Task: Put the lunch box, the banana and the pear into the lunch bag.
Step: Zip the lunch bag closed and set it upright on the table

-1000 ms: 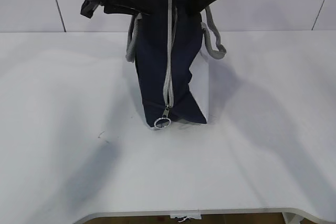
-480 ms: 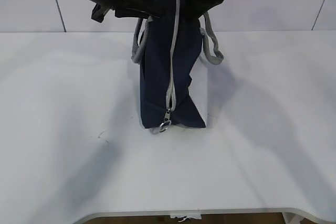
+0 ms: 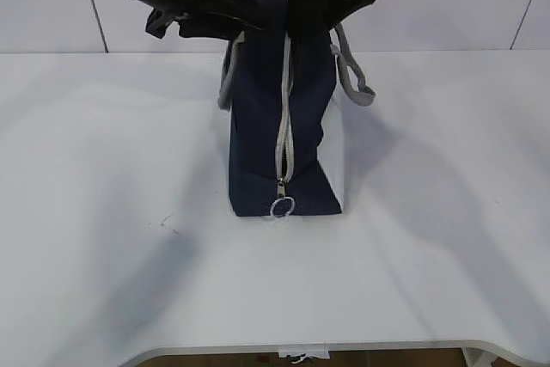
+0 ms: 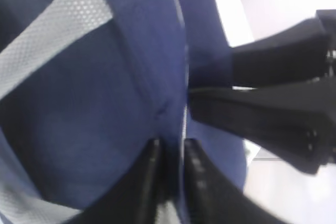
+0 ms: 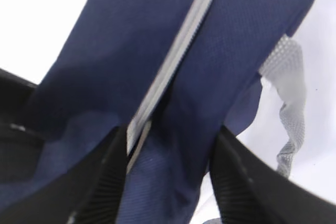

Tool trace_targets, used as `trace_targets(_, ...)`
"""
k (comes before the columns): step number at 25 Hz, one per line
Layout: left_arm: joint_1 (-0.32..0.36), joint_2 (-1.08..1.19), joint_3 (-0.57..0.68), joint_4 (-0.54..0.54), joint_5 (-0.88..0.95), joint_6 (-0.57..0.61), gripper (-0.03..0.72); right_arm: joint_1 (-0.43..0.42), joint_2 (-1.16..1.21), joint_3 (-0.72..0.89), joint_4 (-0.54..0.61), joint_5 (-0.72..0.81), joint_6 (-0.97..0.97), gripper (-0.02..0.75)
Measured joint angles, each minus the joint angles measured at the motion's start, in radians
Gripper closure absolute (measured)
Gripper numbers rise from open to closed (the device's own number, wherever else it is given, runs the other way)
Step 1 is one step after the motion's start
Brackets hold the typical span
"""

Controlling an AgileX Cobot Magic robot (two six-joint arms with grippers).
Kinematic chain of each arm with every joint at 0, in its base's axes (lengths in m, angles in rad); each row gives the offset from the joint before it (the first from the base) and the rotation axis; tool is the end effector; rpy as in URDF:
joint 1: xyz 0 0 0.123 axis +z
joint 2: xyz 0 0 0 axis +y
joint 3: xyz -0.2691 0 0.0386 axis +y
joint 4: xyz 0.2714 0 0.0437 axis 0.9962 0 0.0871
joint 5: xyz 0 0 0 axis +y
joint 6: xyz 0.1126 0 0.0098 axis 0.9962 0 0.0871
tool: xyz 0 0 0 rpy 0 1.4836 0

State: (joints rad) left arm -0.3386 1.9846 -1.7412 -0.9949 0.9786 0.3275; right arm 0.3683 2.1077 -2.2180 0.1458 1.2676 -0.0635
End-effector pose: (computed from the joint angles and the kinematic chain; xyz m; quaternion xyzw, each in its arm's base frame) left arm 0.4189 -0.2309 0.2706 0.1157 0.8679 -0.4452 0.1876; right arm 0.4513 0.1909 0.3098 -0.2032 0.9446 0.1094 0.2332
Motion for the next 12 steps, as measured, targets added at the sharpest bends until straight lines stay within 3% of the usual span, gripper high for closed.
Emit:
trace_targets(4, 0.006, 0.000, 0.000, 0.028, 0.020, 0.000, 0.298, 0.000, -0.025, 0.000, 0.000, -0.001, 0.010, 0.321)
trace_targets(12, 0.061, -0.047, 0.000, 0.074, 0.117, 0.000, 0.273, 0.000, -0.124, -0.002, 0.012, -0.004, 0.013, 0.316)
